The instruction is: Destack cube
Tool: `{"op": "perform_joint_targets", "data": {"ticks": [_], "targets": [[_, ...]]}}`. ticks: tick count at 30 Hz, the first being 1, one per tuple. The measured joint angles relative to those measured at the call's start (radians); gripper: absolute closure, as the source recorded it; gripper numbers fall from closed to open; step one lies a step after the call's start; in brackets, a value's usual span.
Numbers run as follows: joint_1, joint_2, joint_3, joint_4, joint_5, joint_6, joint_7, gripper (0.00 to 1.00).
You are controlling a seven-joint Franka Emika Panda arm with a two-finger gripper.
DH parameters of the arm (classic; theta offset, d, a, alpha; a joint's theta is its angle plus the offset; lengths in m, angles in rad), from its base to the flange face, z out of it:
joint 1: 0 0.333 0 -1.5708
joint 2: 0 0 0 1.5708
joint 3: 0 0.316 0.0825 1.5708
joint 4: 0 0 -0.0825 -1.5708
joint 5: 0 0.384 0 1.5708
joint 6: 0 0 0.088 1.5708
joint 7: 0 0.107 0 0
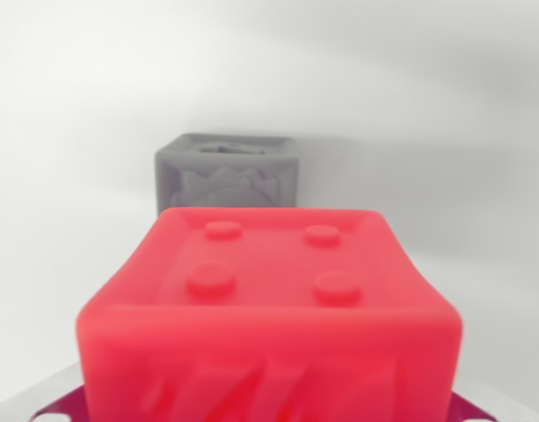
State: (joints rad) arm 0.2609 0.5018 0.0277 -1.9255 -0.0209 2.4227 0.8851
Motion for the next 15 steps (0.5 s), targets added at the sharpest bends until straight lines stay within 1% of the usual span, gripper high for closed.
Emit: {"op": "perform_joint_targets", "data": {"ticks": [15], "targets": [[-0.040, -0.024, 0.000, -0.049, 0.000, 0.027, -0.074, 1.00]]}}
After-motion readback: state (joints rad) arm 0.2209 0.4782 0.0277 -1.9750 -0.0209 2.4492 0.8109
